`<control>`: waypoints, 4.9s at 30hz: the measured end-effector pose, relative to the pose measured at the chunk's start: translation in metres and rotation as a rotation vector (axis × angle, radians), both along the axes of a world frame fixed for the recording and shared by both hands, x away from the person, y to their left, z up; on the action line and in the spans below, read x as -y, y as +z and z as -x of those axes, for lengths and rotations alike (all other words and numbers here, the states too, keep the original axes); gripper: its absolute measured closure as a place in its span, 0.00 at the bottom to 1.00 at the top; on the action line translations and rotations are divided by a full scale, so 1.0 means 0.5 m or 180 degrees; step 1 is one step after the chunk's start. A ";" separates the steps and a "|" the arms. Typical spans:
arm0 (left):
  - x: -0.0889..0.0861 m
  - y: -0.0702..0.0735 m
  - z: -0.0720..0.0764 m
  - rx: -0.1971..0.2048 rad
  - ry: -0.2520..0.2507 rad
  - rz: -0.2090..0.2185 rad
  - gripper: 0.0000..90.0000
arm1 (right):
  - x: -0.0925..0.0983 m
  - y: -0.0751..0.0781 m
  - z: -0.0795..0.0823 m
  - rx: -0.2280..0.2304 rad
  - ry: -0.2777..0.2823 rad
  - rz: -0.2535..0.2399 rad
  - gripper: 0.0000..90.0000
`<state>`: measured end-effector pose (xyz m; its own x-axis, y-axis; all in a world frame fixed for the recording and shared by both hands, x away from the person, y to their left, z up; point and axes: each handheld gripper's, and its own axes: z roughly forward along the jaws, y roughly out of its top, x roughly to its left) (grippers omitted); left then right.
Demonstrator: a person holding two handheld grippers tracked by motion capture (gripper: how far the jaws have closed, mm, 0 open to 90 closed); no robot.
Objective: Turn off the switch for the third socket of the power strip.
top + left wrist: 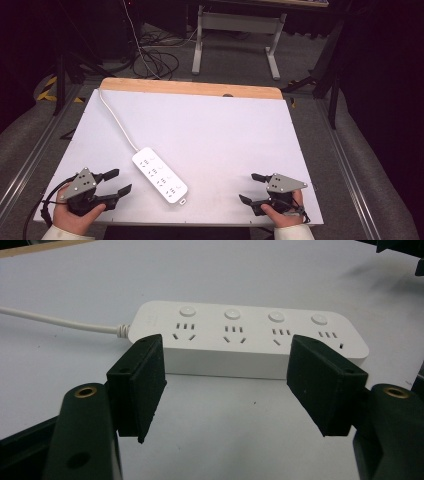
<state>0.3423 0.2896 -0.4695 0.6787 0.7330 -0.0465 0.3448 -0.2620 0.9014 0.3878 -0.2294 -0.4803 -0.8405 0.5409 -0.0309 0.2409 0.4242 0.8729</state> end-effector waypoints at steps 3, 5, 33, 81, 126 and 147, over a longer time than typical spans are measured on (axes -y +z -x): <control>0.000 0.003 0.000 -0.0026 -0.0022 -0.0012 0.38 | 0.000 0.000 0.000 -0.0001 -0.0001 0.0003 0.21; 0.001 0.006 0.000 -0.0031 -0.0023 0.0002 0.42 | 0.000 0.000 0.000 -0.0001 -0.0005 0.0008 0.21; 0.073 0.078 -0.050 -0.0136 -0.0245 0.0015 0.54 | -0.001 -0.002 -0.001 -0.0016 0.0019 0.0017 0.21; 0.186 0.087 -0.122 -0.0431 -0.0571 -0.0108 0.65 | 0.001 -0.002 -0.001 -0.0006 0.0056 0.0020 0.22; 0.233 0.036 -0.158 -0.0942 -0.0665 -0.0787 1.00 | 0.001 -0.003 -0.001 -0.0019 0.0081 0.0020 0.21; 0.238 0.029 -0.159 -0.0847 -0.0652 -0.0893 1.00 | 0.001 -0.004 -0.001 -0.0022 0.0090 0.0034 0.21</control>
<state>0.4216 0.1705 -0.4550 0.8027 0.5935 -0.0577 0.4707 -0.5713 0.6724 0.3882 -0.2298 -0.4821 -0.8557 0.5166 -0.0307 0.2348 0.4404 0.8666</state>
